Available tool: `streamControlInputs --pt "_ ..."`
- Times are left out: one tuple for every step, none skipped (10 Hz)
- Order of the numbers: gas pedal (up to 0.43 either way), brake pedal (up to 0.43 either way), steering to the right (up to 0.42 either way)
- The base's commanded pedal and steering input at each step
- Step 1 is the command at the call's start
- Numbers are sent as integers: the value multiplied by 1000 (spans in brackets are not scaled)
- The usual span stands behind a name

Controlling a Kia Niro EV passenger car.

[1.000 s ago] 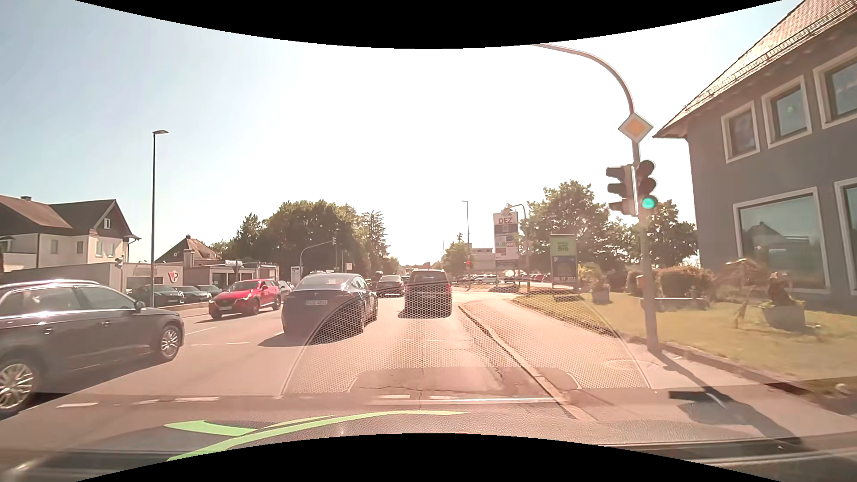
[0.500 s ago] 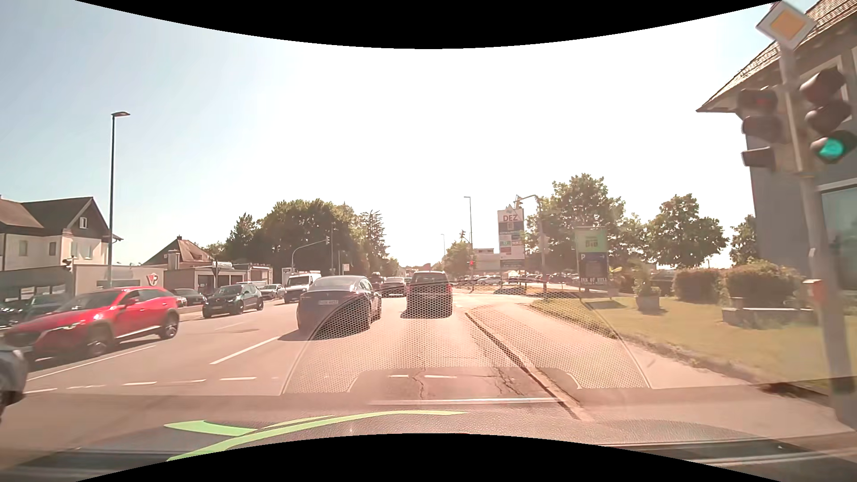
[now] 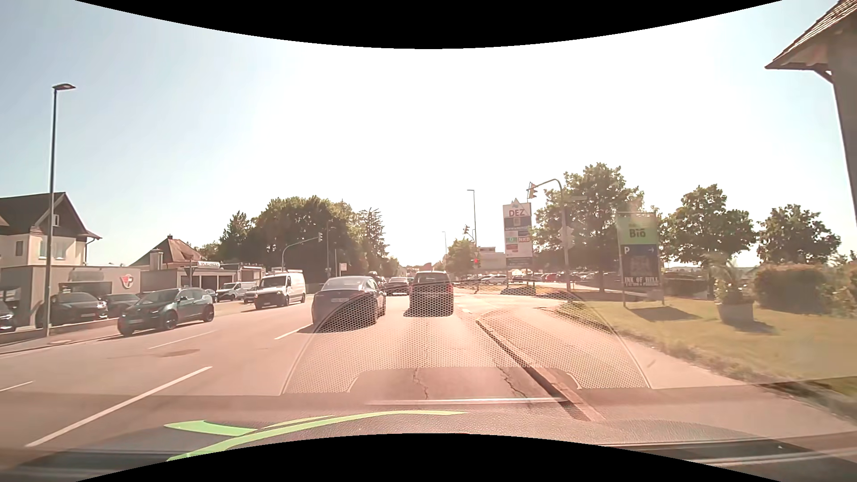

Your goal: Follow the waypoints while adhering to traffic rules and regulations

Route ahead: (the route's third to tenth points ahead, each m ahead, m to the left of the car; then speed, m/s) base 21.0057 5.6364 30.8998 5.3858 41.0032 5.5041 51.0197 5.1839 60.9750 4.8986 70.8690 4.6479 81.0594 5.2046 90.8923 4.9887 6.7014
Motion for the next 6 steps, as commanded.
streamControlInputs --pt "157 0 -6" --pt "157 0 -6" --pt "157 0 -6" --pt "157 0 -6" --pt "157 0 -5" --pt "157 0 -5"
